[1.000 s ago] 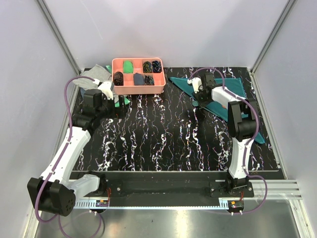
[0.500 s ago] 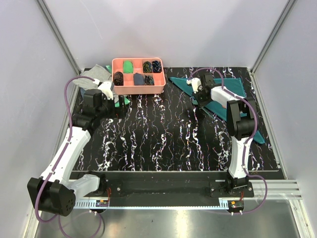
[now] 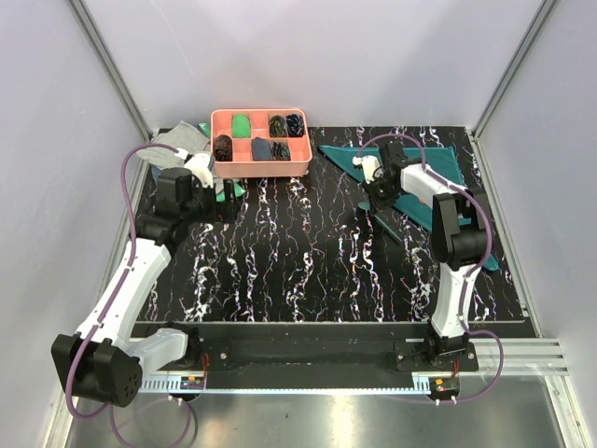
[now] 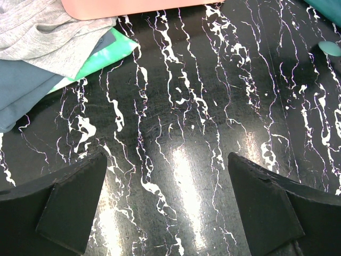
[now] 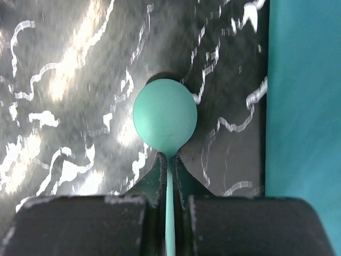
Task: Fold the napkin, place the utensils inside, and roll it up
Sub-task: Grab a utensil with the right arm, then place the utensil onto the napkin
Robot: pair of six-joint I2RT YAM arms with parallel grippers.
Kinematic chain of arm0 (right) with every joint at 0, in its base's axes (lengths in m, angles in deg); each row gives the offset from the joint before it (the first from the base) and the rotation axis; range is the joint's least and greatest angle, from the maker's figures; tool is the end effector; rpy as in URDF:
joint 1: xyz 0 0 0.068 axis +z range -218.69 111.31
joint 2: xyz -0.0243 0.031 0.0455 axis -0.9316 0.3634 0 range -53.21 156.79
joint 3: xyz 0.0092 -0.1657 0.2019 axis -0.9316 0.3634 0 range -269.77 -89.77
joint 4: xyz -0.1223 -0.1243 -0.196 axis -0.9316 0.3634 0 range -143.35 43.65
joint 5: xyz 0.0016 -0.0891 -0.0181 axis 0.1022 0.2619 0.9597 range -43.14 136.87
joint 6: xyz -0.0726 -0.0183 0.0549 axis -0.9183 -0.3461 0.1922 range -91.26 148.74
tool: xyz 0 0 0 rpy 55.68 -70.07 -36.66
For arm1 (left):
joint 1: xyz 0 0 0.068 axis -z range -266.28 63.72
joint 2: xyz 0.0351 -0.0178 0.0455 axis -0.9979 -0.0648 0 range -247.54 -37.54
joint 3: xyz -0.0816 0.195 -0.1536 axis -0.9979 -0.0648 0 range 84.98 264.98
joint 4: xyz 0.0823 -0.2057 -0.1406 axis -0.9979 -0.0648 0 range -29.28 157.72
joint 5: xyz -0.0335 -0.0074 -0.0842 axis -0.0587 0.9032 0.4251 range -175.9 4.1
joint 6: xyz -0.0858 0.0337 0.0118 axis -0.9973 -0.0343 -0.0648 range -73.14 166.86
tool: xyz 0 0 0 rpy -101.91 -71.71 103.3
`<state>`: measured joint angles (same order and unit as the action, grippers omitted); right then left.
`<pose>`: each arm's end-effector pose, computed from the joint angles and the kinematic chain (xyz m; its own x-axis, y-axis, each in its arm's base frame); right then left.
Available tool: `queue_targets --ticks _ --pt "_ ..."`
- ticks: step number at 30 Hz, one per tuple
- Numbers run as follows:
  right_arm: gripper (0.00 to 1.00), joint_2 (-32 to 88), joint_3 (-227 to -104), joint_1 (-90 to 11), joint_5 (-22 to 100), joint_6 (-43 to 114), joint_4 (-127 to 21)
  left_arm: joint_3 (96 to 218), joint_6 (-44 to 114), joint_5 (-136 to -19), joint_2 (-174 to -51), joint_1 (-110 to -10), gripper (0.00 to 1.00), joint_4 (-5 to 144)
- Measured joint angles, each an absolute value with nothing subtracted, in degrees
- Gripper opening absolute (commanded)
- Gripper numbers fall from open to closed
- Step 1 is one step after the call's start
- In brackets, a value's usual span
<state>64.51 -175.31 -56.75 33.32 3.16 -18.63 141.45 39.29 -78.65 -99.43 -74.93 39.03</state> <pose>0.4249 0.1099 0.1137 -0.6860 -0.5741 -0.4470 -0.6511 0.7586 0.0249 0.2742 -0.0659 0.2844 -0.5842 -0.0161 -0.8114 0.2227 0.9583 -0.1793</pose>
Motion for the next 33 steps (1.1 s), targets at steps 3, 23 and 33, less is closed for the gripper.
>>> queue_targets --ticks 3,23,33 --pt "0.0 62.89 -174.92 -57.01 34.37 2.63 -17.23 141.45 39.27 -78.52 -99.45 -74.93 0.99 39.05" --pt "0.0 73.93 -196.25 -65.31 35.84 -5.89 -13.47 141.45 39.36 -78.59 -101.02 -74.86 0.99 39.05" --pt "0.0 77.36 -196.6 -65.31 36.54 -7.57 -11.16 141.45 39.36 -78.59 -101.85 -74.86 0.99 39.05"
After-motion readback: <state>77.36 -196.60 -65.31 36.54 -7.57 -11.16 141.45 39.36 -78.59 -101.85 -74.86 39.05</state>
